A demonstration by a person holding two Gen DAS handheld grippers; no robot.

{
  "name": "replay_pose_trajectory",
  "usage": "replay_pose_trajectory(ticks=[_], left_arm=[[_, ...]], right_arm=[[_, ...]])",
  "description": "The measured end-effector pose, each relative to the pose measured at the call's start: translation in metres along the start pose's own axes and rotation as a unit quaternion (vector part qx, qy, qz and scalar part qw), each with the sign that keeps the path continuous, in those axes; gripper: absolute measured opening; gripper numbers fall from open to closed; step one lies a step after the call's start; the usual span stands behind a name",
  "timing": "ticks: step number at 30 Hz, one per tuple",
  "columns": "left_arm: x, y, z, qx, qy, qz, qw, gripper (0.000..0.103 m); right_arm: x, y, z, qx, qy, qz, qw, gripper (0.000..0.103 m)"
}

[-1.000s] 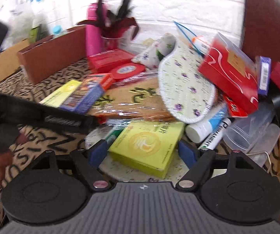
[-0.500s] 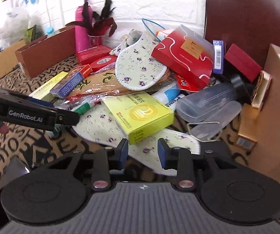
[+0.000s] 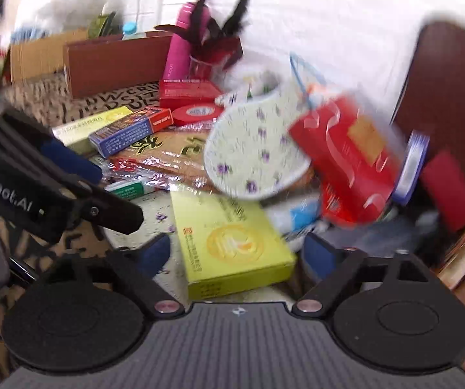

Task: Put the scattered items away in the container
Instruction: 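Close the right gripper on the yellow medicine box and lift it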

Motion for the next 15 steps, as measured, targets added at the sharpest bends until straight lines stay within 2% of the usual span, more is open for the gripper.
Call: replay_pose_trajectory(ticks=[2,6,8,11,13,15], left_arm=[[0.001,-0.003,0.001,-0.004,0.004,0.004,1.0,0.08],[0.01,-0.007,0.006,-0.01,0.008,0.019,0.9997,0.083],[0.015,-0.012,0.007,-0.01,0.01,0.025,0.9996,0.087],[0.021,-0.019,0.008,-0.011,-0.013,0.008,0.9998,0.088],[0.021,-0.023,0.008,-0.014,-0.026,-0.001,0.9996,0.088],[0.015,-0.025,0.011,-0.022,-0.006,0.005,0.9997,0.088]], right_arm=[[-0.001,0.004,0.006,-0.014,-0.027,-0.021,0.999,0.077],[-0.022,0.032,0.023,-0.02,0.017,-0.045,0.999,0.077],[-0.03,0.041,0.031,-0.023,0.017,-0.061,0.998,0.074],[-0.033,0.039,0.033,-0.018,0.016,-0.047,0.999,0.081],[-0.031,0.035,0.031,-0.017,0.009,-0.04,0.999,0.081],[-0.03,0.031,0.03,-0.024,-0.002,-0.044,0.999,0.079]])
Point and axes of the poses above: each gripper's, at about its wrist camera, not at the fingertips, and y roughly against the way its jaws point, x to its right, z to its underside, the point moved 10 cm from there along -y, roughly the way its jaws point, and after that the axes turned 12 degrees about z, right-handed, at the moved point
